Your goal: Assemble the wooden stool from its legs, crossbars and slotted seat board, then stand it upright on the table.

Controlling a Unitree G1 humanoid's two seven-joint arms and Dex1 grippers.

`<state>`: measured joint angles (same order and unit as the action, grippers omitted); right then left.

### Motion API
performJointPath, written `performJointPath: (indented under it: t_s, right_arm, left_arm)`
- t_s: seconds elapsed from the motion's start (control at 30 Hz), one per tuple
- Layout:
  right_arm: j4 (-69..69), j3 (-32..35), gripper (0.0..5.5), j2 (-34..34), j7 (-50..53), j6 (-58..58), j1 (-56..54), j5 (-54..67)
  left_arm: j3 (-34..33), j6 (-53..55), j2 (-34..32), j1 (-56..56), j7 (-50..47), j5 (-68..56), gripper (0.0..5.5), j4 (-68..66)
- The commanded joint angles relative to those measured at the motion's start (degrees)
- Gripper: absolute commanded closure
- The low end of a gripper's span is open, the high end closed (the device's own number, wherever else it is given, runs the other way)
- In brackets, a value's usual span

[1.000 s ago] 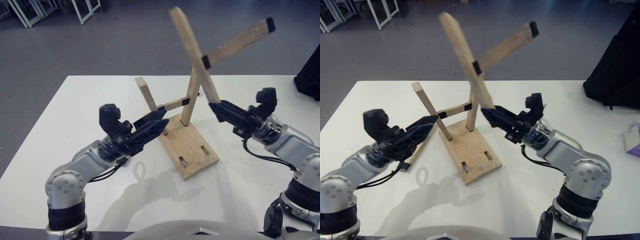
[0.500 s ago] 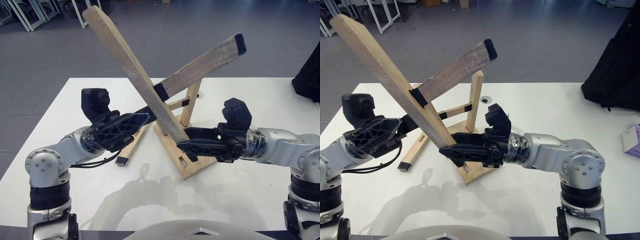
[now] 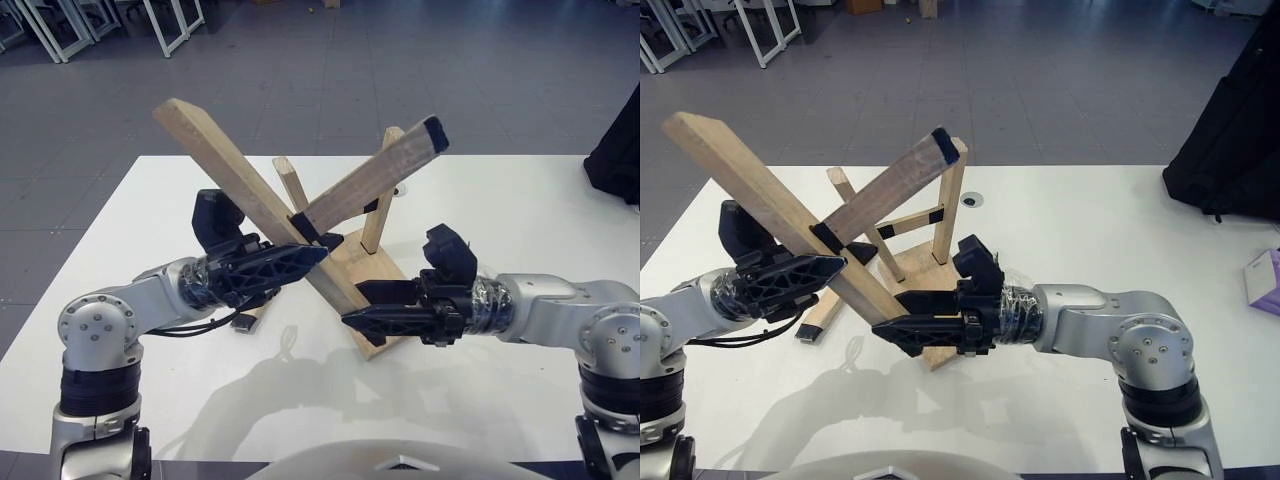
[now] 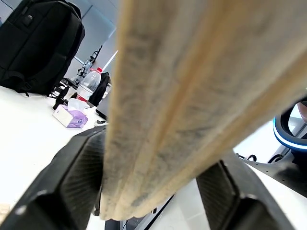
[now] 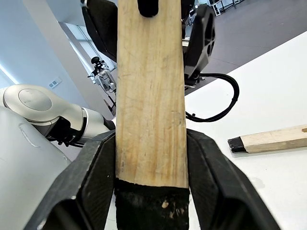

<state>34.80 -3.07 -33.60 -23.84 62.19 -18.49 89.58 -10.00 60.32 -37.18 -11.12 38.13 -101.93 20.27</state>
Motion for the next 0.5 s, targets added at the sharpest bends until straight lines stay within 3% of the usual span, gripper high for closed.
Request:
performJointPath:
  t_s: [0.03,0.17,0.2,0.37,0.5]
  right_arm:
    - [0.8,-0.7,3.47,-1.3,-1.1,-1.1,-0.4,-3.5]
    - [0.8,-0.4,3.47,-2.3,-1.8,-1.6,-0.7,-5.9]
    - [-0.2,0.3,3.02,-2.2,-1.0,-1.7,-1.1,-4.1]
    - [-5.4,6.6,2.08,-5.6,-0.3,-2.8,-2.4,0.8]
    - [-11.2,8.1,1.88,-12.2,-5.3,-4.8,0.2,-13.8]
  left_arm:
    - [1.0,0.3,-0.5,-0.3,-0.6,0.1,3.01,-0.2]
    - [0.8,-0.6,-0.5,0.8,-0.9,2.1,3.06,-0.4]
    - [0.2,-1.7,0.2,0.7,-0.4,3.4,3.10,-0.8]
    - [-2.8,-10.7,4.1,0.2,-1.9,14.9,3.45,-3.2]
    - [-1.6,-16.5,4.7,2.5,-2.5,27.1,3.45,1.0]
